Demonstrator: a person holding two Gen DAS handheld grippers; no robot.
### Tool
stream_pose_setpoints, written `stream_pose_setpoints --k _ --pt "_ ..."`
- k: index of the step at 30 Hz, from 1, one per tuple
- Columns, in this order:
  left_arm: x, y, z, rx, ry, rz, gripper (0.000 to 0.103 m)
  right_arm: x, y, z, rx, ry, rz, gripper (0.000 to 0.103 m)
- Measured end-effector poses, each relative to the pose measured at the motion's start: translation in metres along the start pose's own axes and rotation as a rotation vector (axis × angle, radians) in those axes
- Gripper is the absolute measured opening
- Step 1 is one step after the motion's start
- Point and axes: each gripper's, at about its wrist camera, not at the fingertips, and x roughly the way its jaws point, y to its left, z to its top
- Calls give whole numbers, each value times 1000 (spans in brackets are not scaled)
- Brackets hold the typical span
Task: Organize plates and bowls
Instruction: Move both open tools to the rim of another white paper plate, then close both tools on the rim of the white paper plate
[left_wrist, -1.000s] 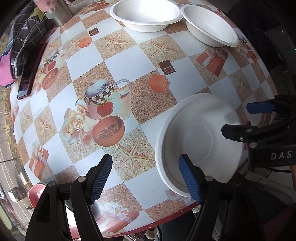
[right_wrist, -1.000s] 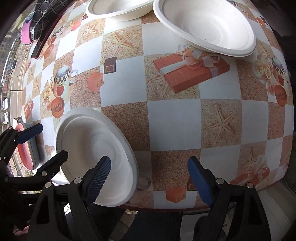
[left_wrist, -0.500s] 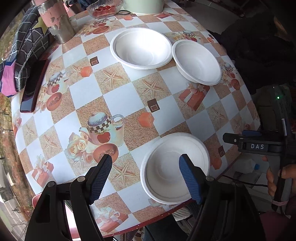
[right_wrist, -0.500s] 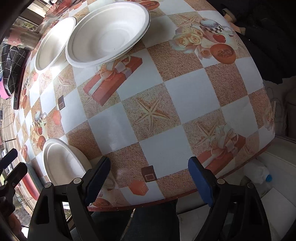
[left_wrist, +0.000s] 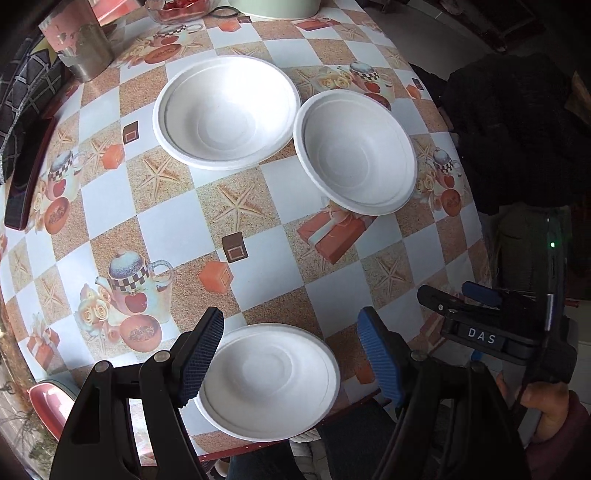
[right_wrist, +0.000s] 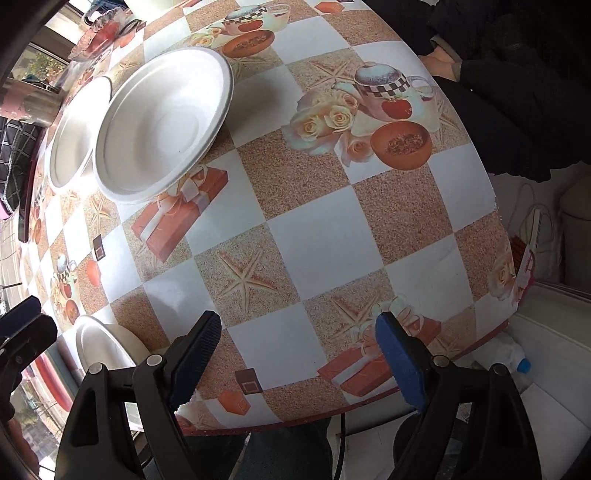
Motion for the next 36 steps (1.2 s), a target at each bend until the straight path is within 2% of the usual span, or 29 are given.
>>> stream_pose_setpoints --k 9,13,21,26,31,32,33,36 --pt "26 3 43 -252 -4 4 78 -19 -2 82 -87 -70 -11 87" --pt "40 5 56 -351 -2 25 78 -21 18 112 -130 -82 -17 87" --pt "66 2 67 -432 14 76 78 -4 33 167 -189 -58 -10 87" --pt "79 7 73 -488 25 81 78 8 55 181 -250 -51 -17 87" --pt "87 7 82 -491 33 83 77 20 69 193 -283 -43 4 86" --pt "88 6 83 -487 35 82 73 23 71 194 -290 -40 5 83" --pt "91 5 85 -481 38 77 71 25 73 193 -297 -34 11 72" --pt "94 -1 90 -454 39 93 62 30 78 194 -306 -19 8 54"
